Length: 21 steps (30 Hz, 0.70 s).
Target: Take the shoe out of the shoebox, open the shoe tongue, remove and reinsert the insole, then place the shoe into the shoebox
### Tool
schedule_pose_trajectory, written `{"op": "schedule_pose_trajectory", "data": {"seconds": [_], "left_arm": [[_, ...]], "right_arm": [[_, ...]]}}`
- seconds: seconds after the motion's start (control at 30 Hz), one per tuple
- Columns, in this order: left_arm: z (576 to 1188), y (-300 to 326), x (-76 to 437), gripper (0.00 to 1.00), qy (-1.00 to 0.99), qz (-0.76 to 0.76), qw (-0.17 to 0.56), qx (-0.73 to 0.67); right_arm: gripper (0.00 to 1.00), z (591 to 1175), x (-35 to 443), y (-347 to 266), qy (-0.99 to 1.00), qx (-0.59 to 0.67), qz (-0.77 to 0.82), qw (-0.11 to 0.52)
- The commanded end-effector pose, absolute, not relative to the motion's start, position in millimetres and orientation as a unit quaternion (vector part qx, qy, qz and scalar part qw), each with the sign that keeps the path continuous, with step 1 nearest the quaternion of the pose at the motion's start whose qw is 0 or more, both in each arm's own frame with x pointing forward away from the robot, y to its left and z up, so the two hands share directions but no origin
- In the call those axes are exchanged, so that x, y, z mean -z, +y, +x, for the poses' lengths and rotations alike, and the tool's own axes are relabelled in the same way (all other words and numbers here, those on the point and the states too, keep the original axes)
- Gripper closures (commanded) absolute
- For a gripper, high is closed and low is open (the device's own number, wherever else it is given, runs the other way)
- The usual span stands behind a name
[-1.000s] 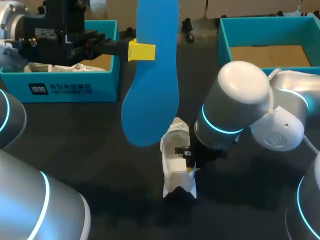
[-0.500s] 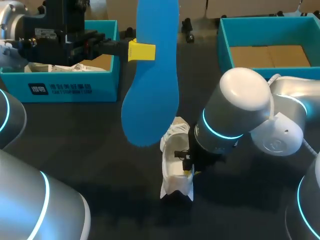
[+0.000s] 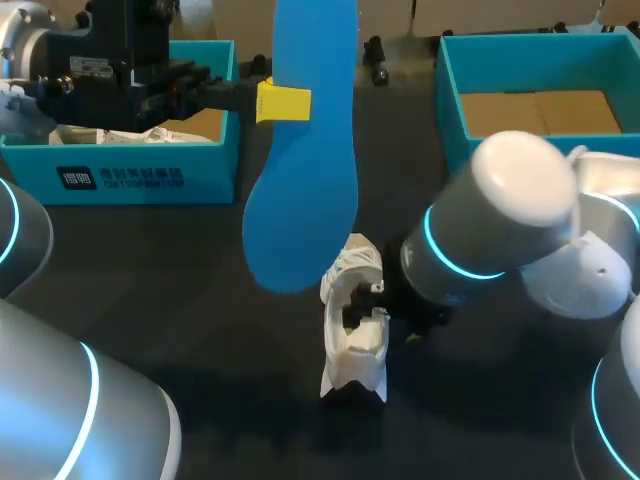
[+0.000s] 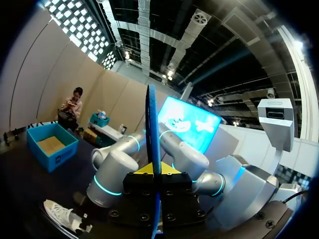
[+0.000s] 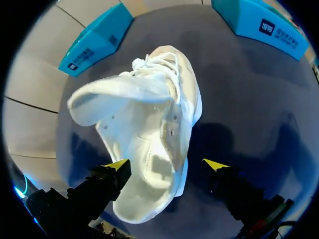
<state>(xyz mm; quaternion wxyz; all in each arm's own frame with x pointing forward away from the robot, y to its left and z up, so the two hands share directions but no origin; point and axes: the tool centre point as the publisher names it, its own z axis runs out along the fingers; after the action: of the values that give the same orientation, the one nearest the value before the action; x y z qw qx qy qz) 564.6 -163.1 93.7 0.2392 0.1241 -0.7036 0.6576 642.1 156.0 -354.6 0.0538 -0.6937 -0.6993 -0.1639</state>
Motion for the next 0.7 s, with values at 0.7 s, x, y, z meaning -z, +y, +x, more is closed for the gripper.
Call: {"op": "schedule_pose_trajectory", "data": {"seconds": [0.7], "left_arm": [[565.5, -164.3, -94.0, 1.00, -0.704, 0.123, 0.240, -0.657]], "right_arm": [[0.00, 655.1, 318.2, 104.3, -0.693, 0.331, -0.609, 0.198]]}}
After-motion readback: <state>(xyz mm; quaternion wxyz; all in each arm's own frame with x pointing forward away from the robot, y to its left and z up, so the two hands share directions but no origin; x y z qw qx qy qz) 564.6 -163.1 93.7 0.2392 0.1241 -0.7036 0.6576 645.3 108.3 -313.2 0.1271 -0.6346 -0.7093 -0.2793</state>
